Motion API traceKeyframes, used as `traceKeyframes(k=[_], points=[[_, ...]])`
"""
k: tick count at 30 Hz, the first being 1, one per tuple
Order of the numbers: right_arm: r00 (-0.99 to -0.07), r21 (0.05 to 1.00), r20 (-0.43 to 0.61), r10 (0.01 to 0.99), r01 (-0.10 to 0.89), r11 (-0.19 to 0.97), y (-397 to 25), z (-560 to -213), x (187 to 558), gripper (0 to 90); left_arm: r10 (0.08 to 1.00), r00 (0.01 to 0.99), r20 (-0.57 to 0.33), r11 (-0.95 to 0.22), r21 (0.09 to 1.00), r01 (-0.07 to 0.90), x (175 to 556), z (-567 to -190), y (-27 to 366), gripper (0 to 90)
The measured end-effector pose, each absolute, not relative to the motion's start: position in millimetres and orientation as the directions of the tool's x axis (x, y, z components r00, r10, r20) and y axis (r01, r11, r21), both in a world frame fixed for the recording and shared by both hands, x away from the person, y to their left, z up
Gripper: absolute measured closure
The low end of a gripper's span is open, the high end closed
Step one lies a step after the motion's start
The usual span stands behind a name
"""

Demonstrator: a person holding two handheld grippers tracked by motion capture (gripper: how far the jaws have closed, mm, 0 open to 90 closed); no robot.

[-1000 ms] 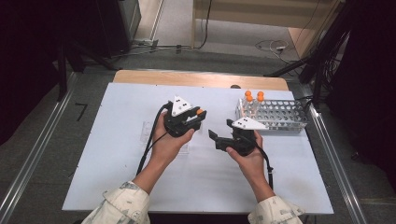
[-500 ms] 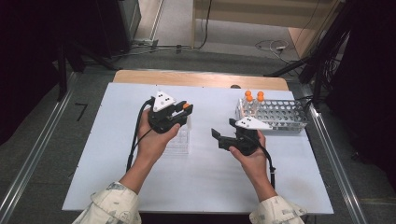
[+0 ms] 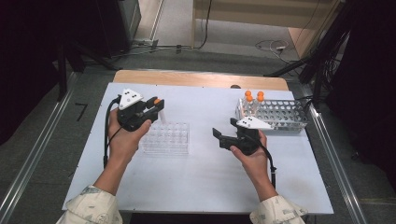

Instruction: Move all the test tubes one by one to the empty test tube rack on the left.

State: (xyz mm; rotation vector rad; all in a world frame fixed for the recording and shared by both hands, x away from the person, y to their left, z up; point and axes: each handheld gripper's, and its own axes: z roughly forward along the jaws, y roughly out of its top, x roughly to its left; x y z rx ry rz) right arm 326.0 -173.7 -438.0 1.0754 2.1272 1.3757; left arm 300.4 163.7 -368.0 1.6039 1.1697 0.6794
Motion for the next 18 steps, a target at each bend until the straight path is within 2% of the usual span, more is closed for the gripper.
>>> traceKeyframes(k=[8,18], points=[[-0.631,0.893,0.085,0.771,0.391,0.222,-175,-437,326,17.1,0.944,0.313,-0.106,-0.023,0.923,0.383,299,-373,193,70.4],[-0.632,0.892,0.086,0.770,0.393,0.222,-175,-437,326,17.2,0.950,0.295,-0.104,-0.022,0.919,0.394,302,-381,196,70.4]])
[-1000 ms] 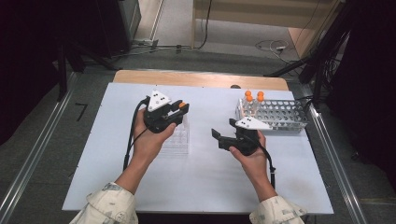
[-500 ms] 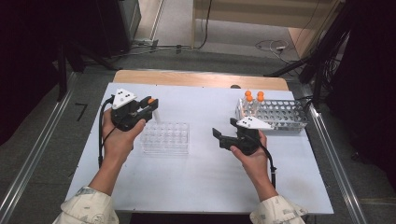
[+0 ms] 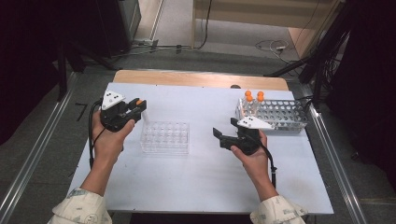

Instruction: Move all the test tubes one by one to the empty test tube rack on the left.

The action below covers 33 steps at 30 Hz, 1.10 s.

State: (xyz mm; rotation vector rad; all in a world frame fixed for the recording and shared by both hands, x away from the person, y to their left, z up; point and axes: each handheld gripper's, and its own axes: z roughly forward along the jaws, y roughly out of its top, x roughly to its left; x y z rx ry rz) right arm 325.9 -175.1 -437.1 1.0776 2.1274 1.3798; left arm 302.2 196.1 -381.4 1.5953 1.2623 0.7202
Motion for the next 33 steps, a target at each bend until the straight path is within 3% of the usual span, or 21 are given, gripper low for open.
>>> traceKeyframes(k=[16,33], points=[[-0.633,0.893,0.089,0.769,0.392,0.220,-176,-437,326,17.2,0.951,0.307,-0.037,-0.106,0.893,0.436,303,-409,187,69.8],[-0.633,0.893,0.088,0.769,0.393,0.221,-176,-438,326,17.1,0.947,0.317,-0.052,-0.109,0.876,0.469,305,-426,184,65.4]])
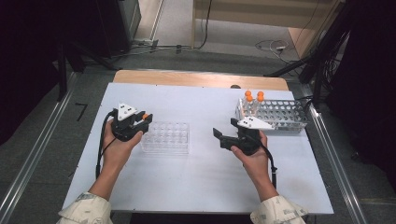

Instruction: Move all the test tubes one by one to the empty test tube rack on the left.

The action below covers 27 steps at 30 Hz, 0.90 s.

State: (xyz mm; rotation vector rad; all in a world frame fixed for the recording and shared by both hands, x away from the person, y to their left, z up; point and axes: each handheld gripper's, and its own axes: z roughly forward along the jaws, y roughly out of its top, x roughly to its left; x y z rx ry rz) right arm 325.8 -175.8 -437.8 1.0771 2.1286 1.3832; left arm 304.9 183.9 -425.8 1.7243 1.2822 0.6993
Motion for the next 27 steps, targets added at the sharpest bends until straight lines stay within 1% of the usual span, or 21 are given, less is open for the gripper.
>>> traceKeyframes(k=[4,9,14,27], points=[[-0.633,0.893,0.089,0.769,0.392,0.220,-176,-438,326,17.1,0.944,0.321,-0.078,-0.084,0.883,0.462,305,-424,184,57.1],[-0.632,0.894,0.089,0.770,0.392,0.218,-176,-438,326,17.1,0.941,0.321,-0.105,-0.065,0.877,0.477,305,-421,185,39.8],[-0.631,0.893,0.088,0.771,0.392,0.219,-177,-437,326,17.1,0.937,0.313,-0.156,-0.021,0.868,0.496,305,-419,188,29.8],[-0.615,0.897,0.085,0.784,0.390,0.209,-186,-434,326,17.1,0.918,0.369,-0.144,-0.049,0.884,0.466,297,-410,174,25.8]])
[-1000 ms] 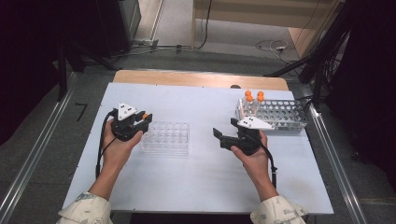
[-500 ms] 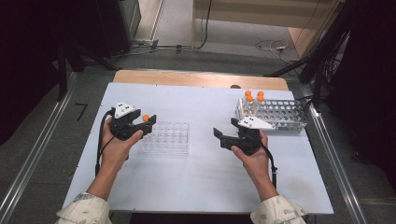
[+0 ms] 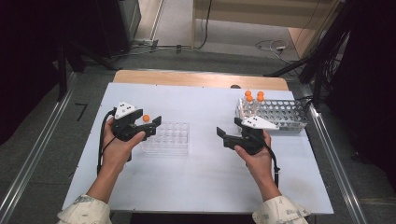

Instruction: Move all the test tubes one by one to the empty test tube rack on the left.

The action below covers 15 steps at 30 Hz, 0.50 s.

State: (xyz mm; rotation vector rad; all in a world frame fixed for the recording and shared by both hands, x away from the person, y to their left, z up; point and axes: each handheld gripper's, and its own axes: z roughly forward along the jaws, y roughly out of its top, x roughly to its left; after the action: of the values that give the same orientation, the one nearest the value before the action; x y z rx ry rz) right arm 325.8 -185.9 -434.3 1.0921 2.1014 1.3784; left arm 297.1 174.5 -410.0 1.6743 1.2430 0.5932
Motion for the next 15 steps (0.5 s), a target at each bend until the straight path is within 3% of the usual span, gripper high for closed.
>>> traceKeyframes(k=[15], points=[[-0.536,0.902,0.079,0.840,0.397,0.169,-222,-430,333,17.1,0.892,0.419,-0.170,-0.044,0.889,0.455,289,-408,165,19.6]])
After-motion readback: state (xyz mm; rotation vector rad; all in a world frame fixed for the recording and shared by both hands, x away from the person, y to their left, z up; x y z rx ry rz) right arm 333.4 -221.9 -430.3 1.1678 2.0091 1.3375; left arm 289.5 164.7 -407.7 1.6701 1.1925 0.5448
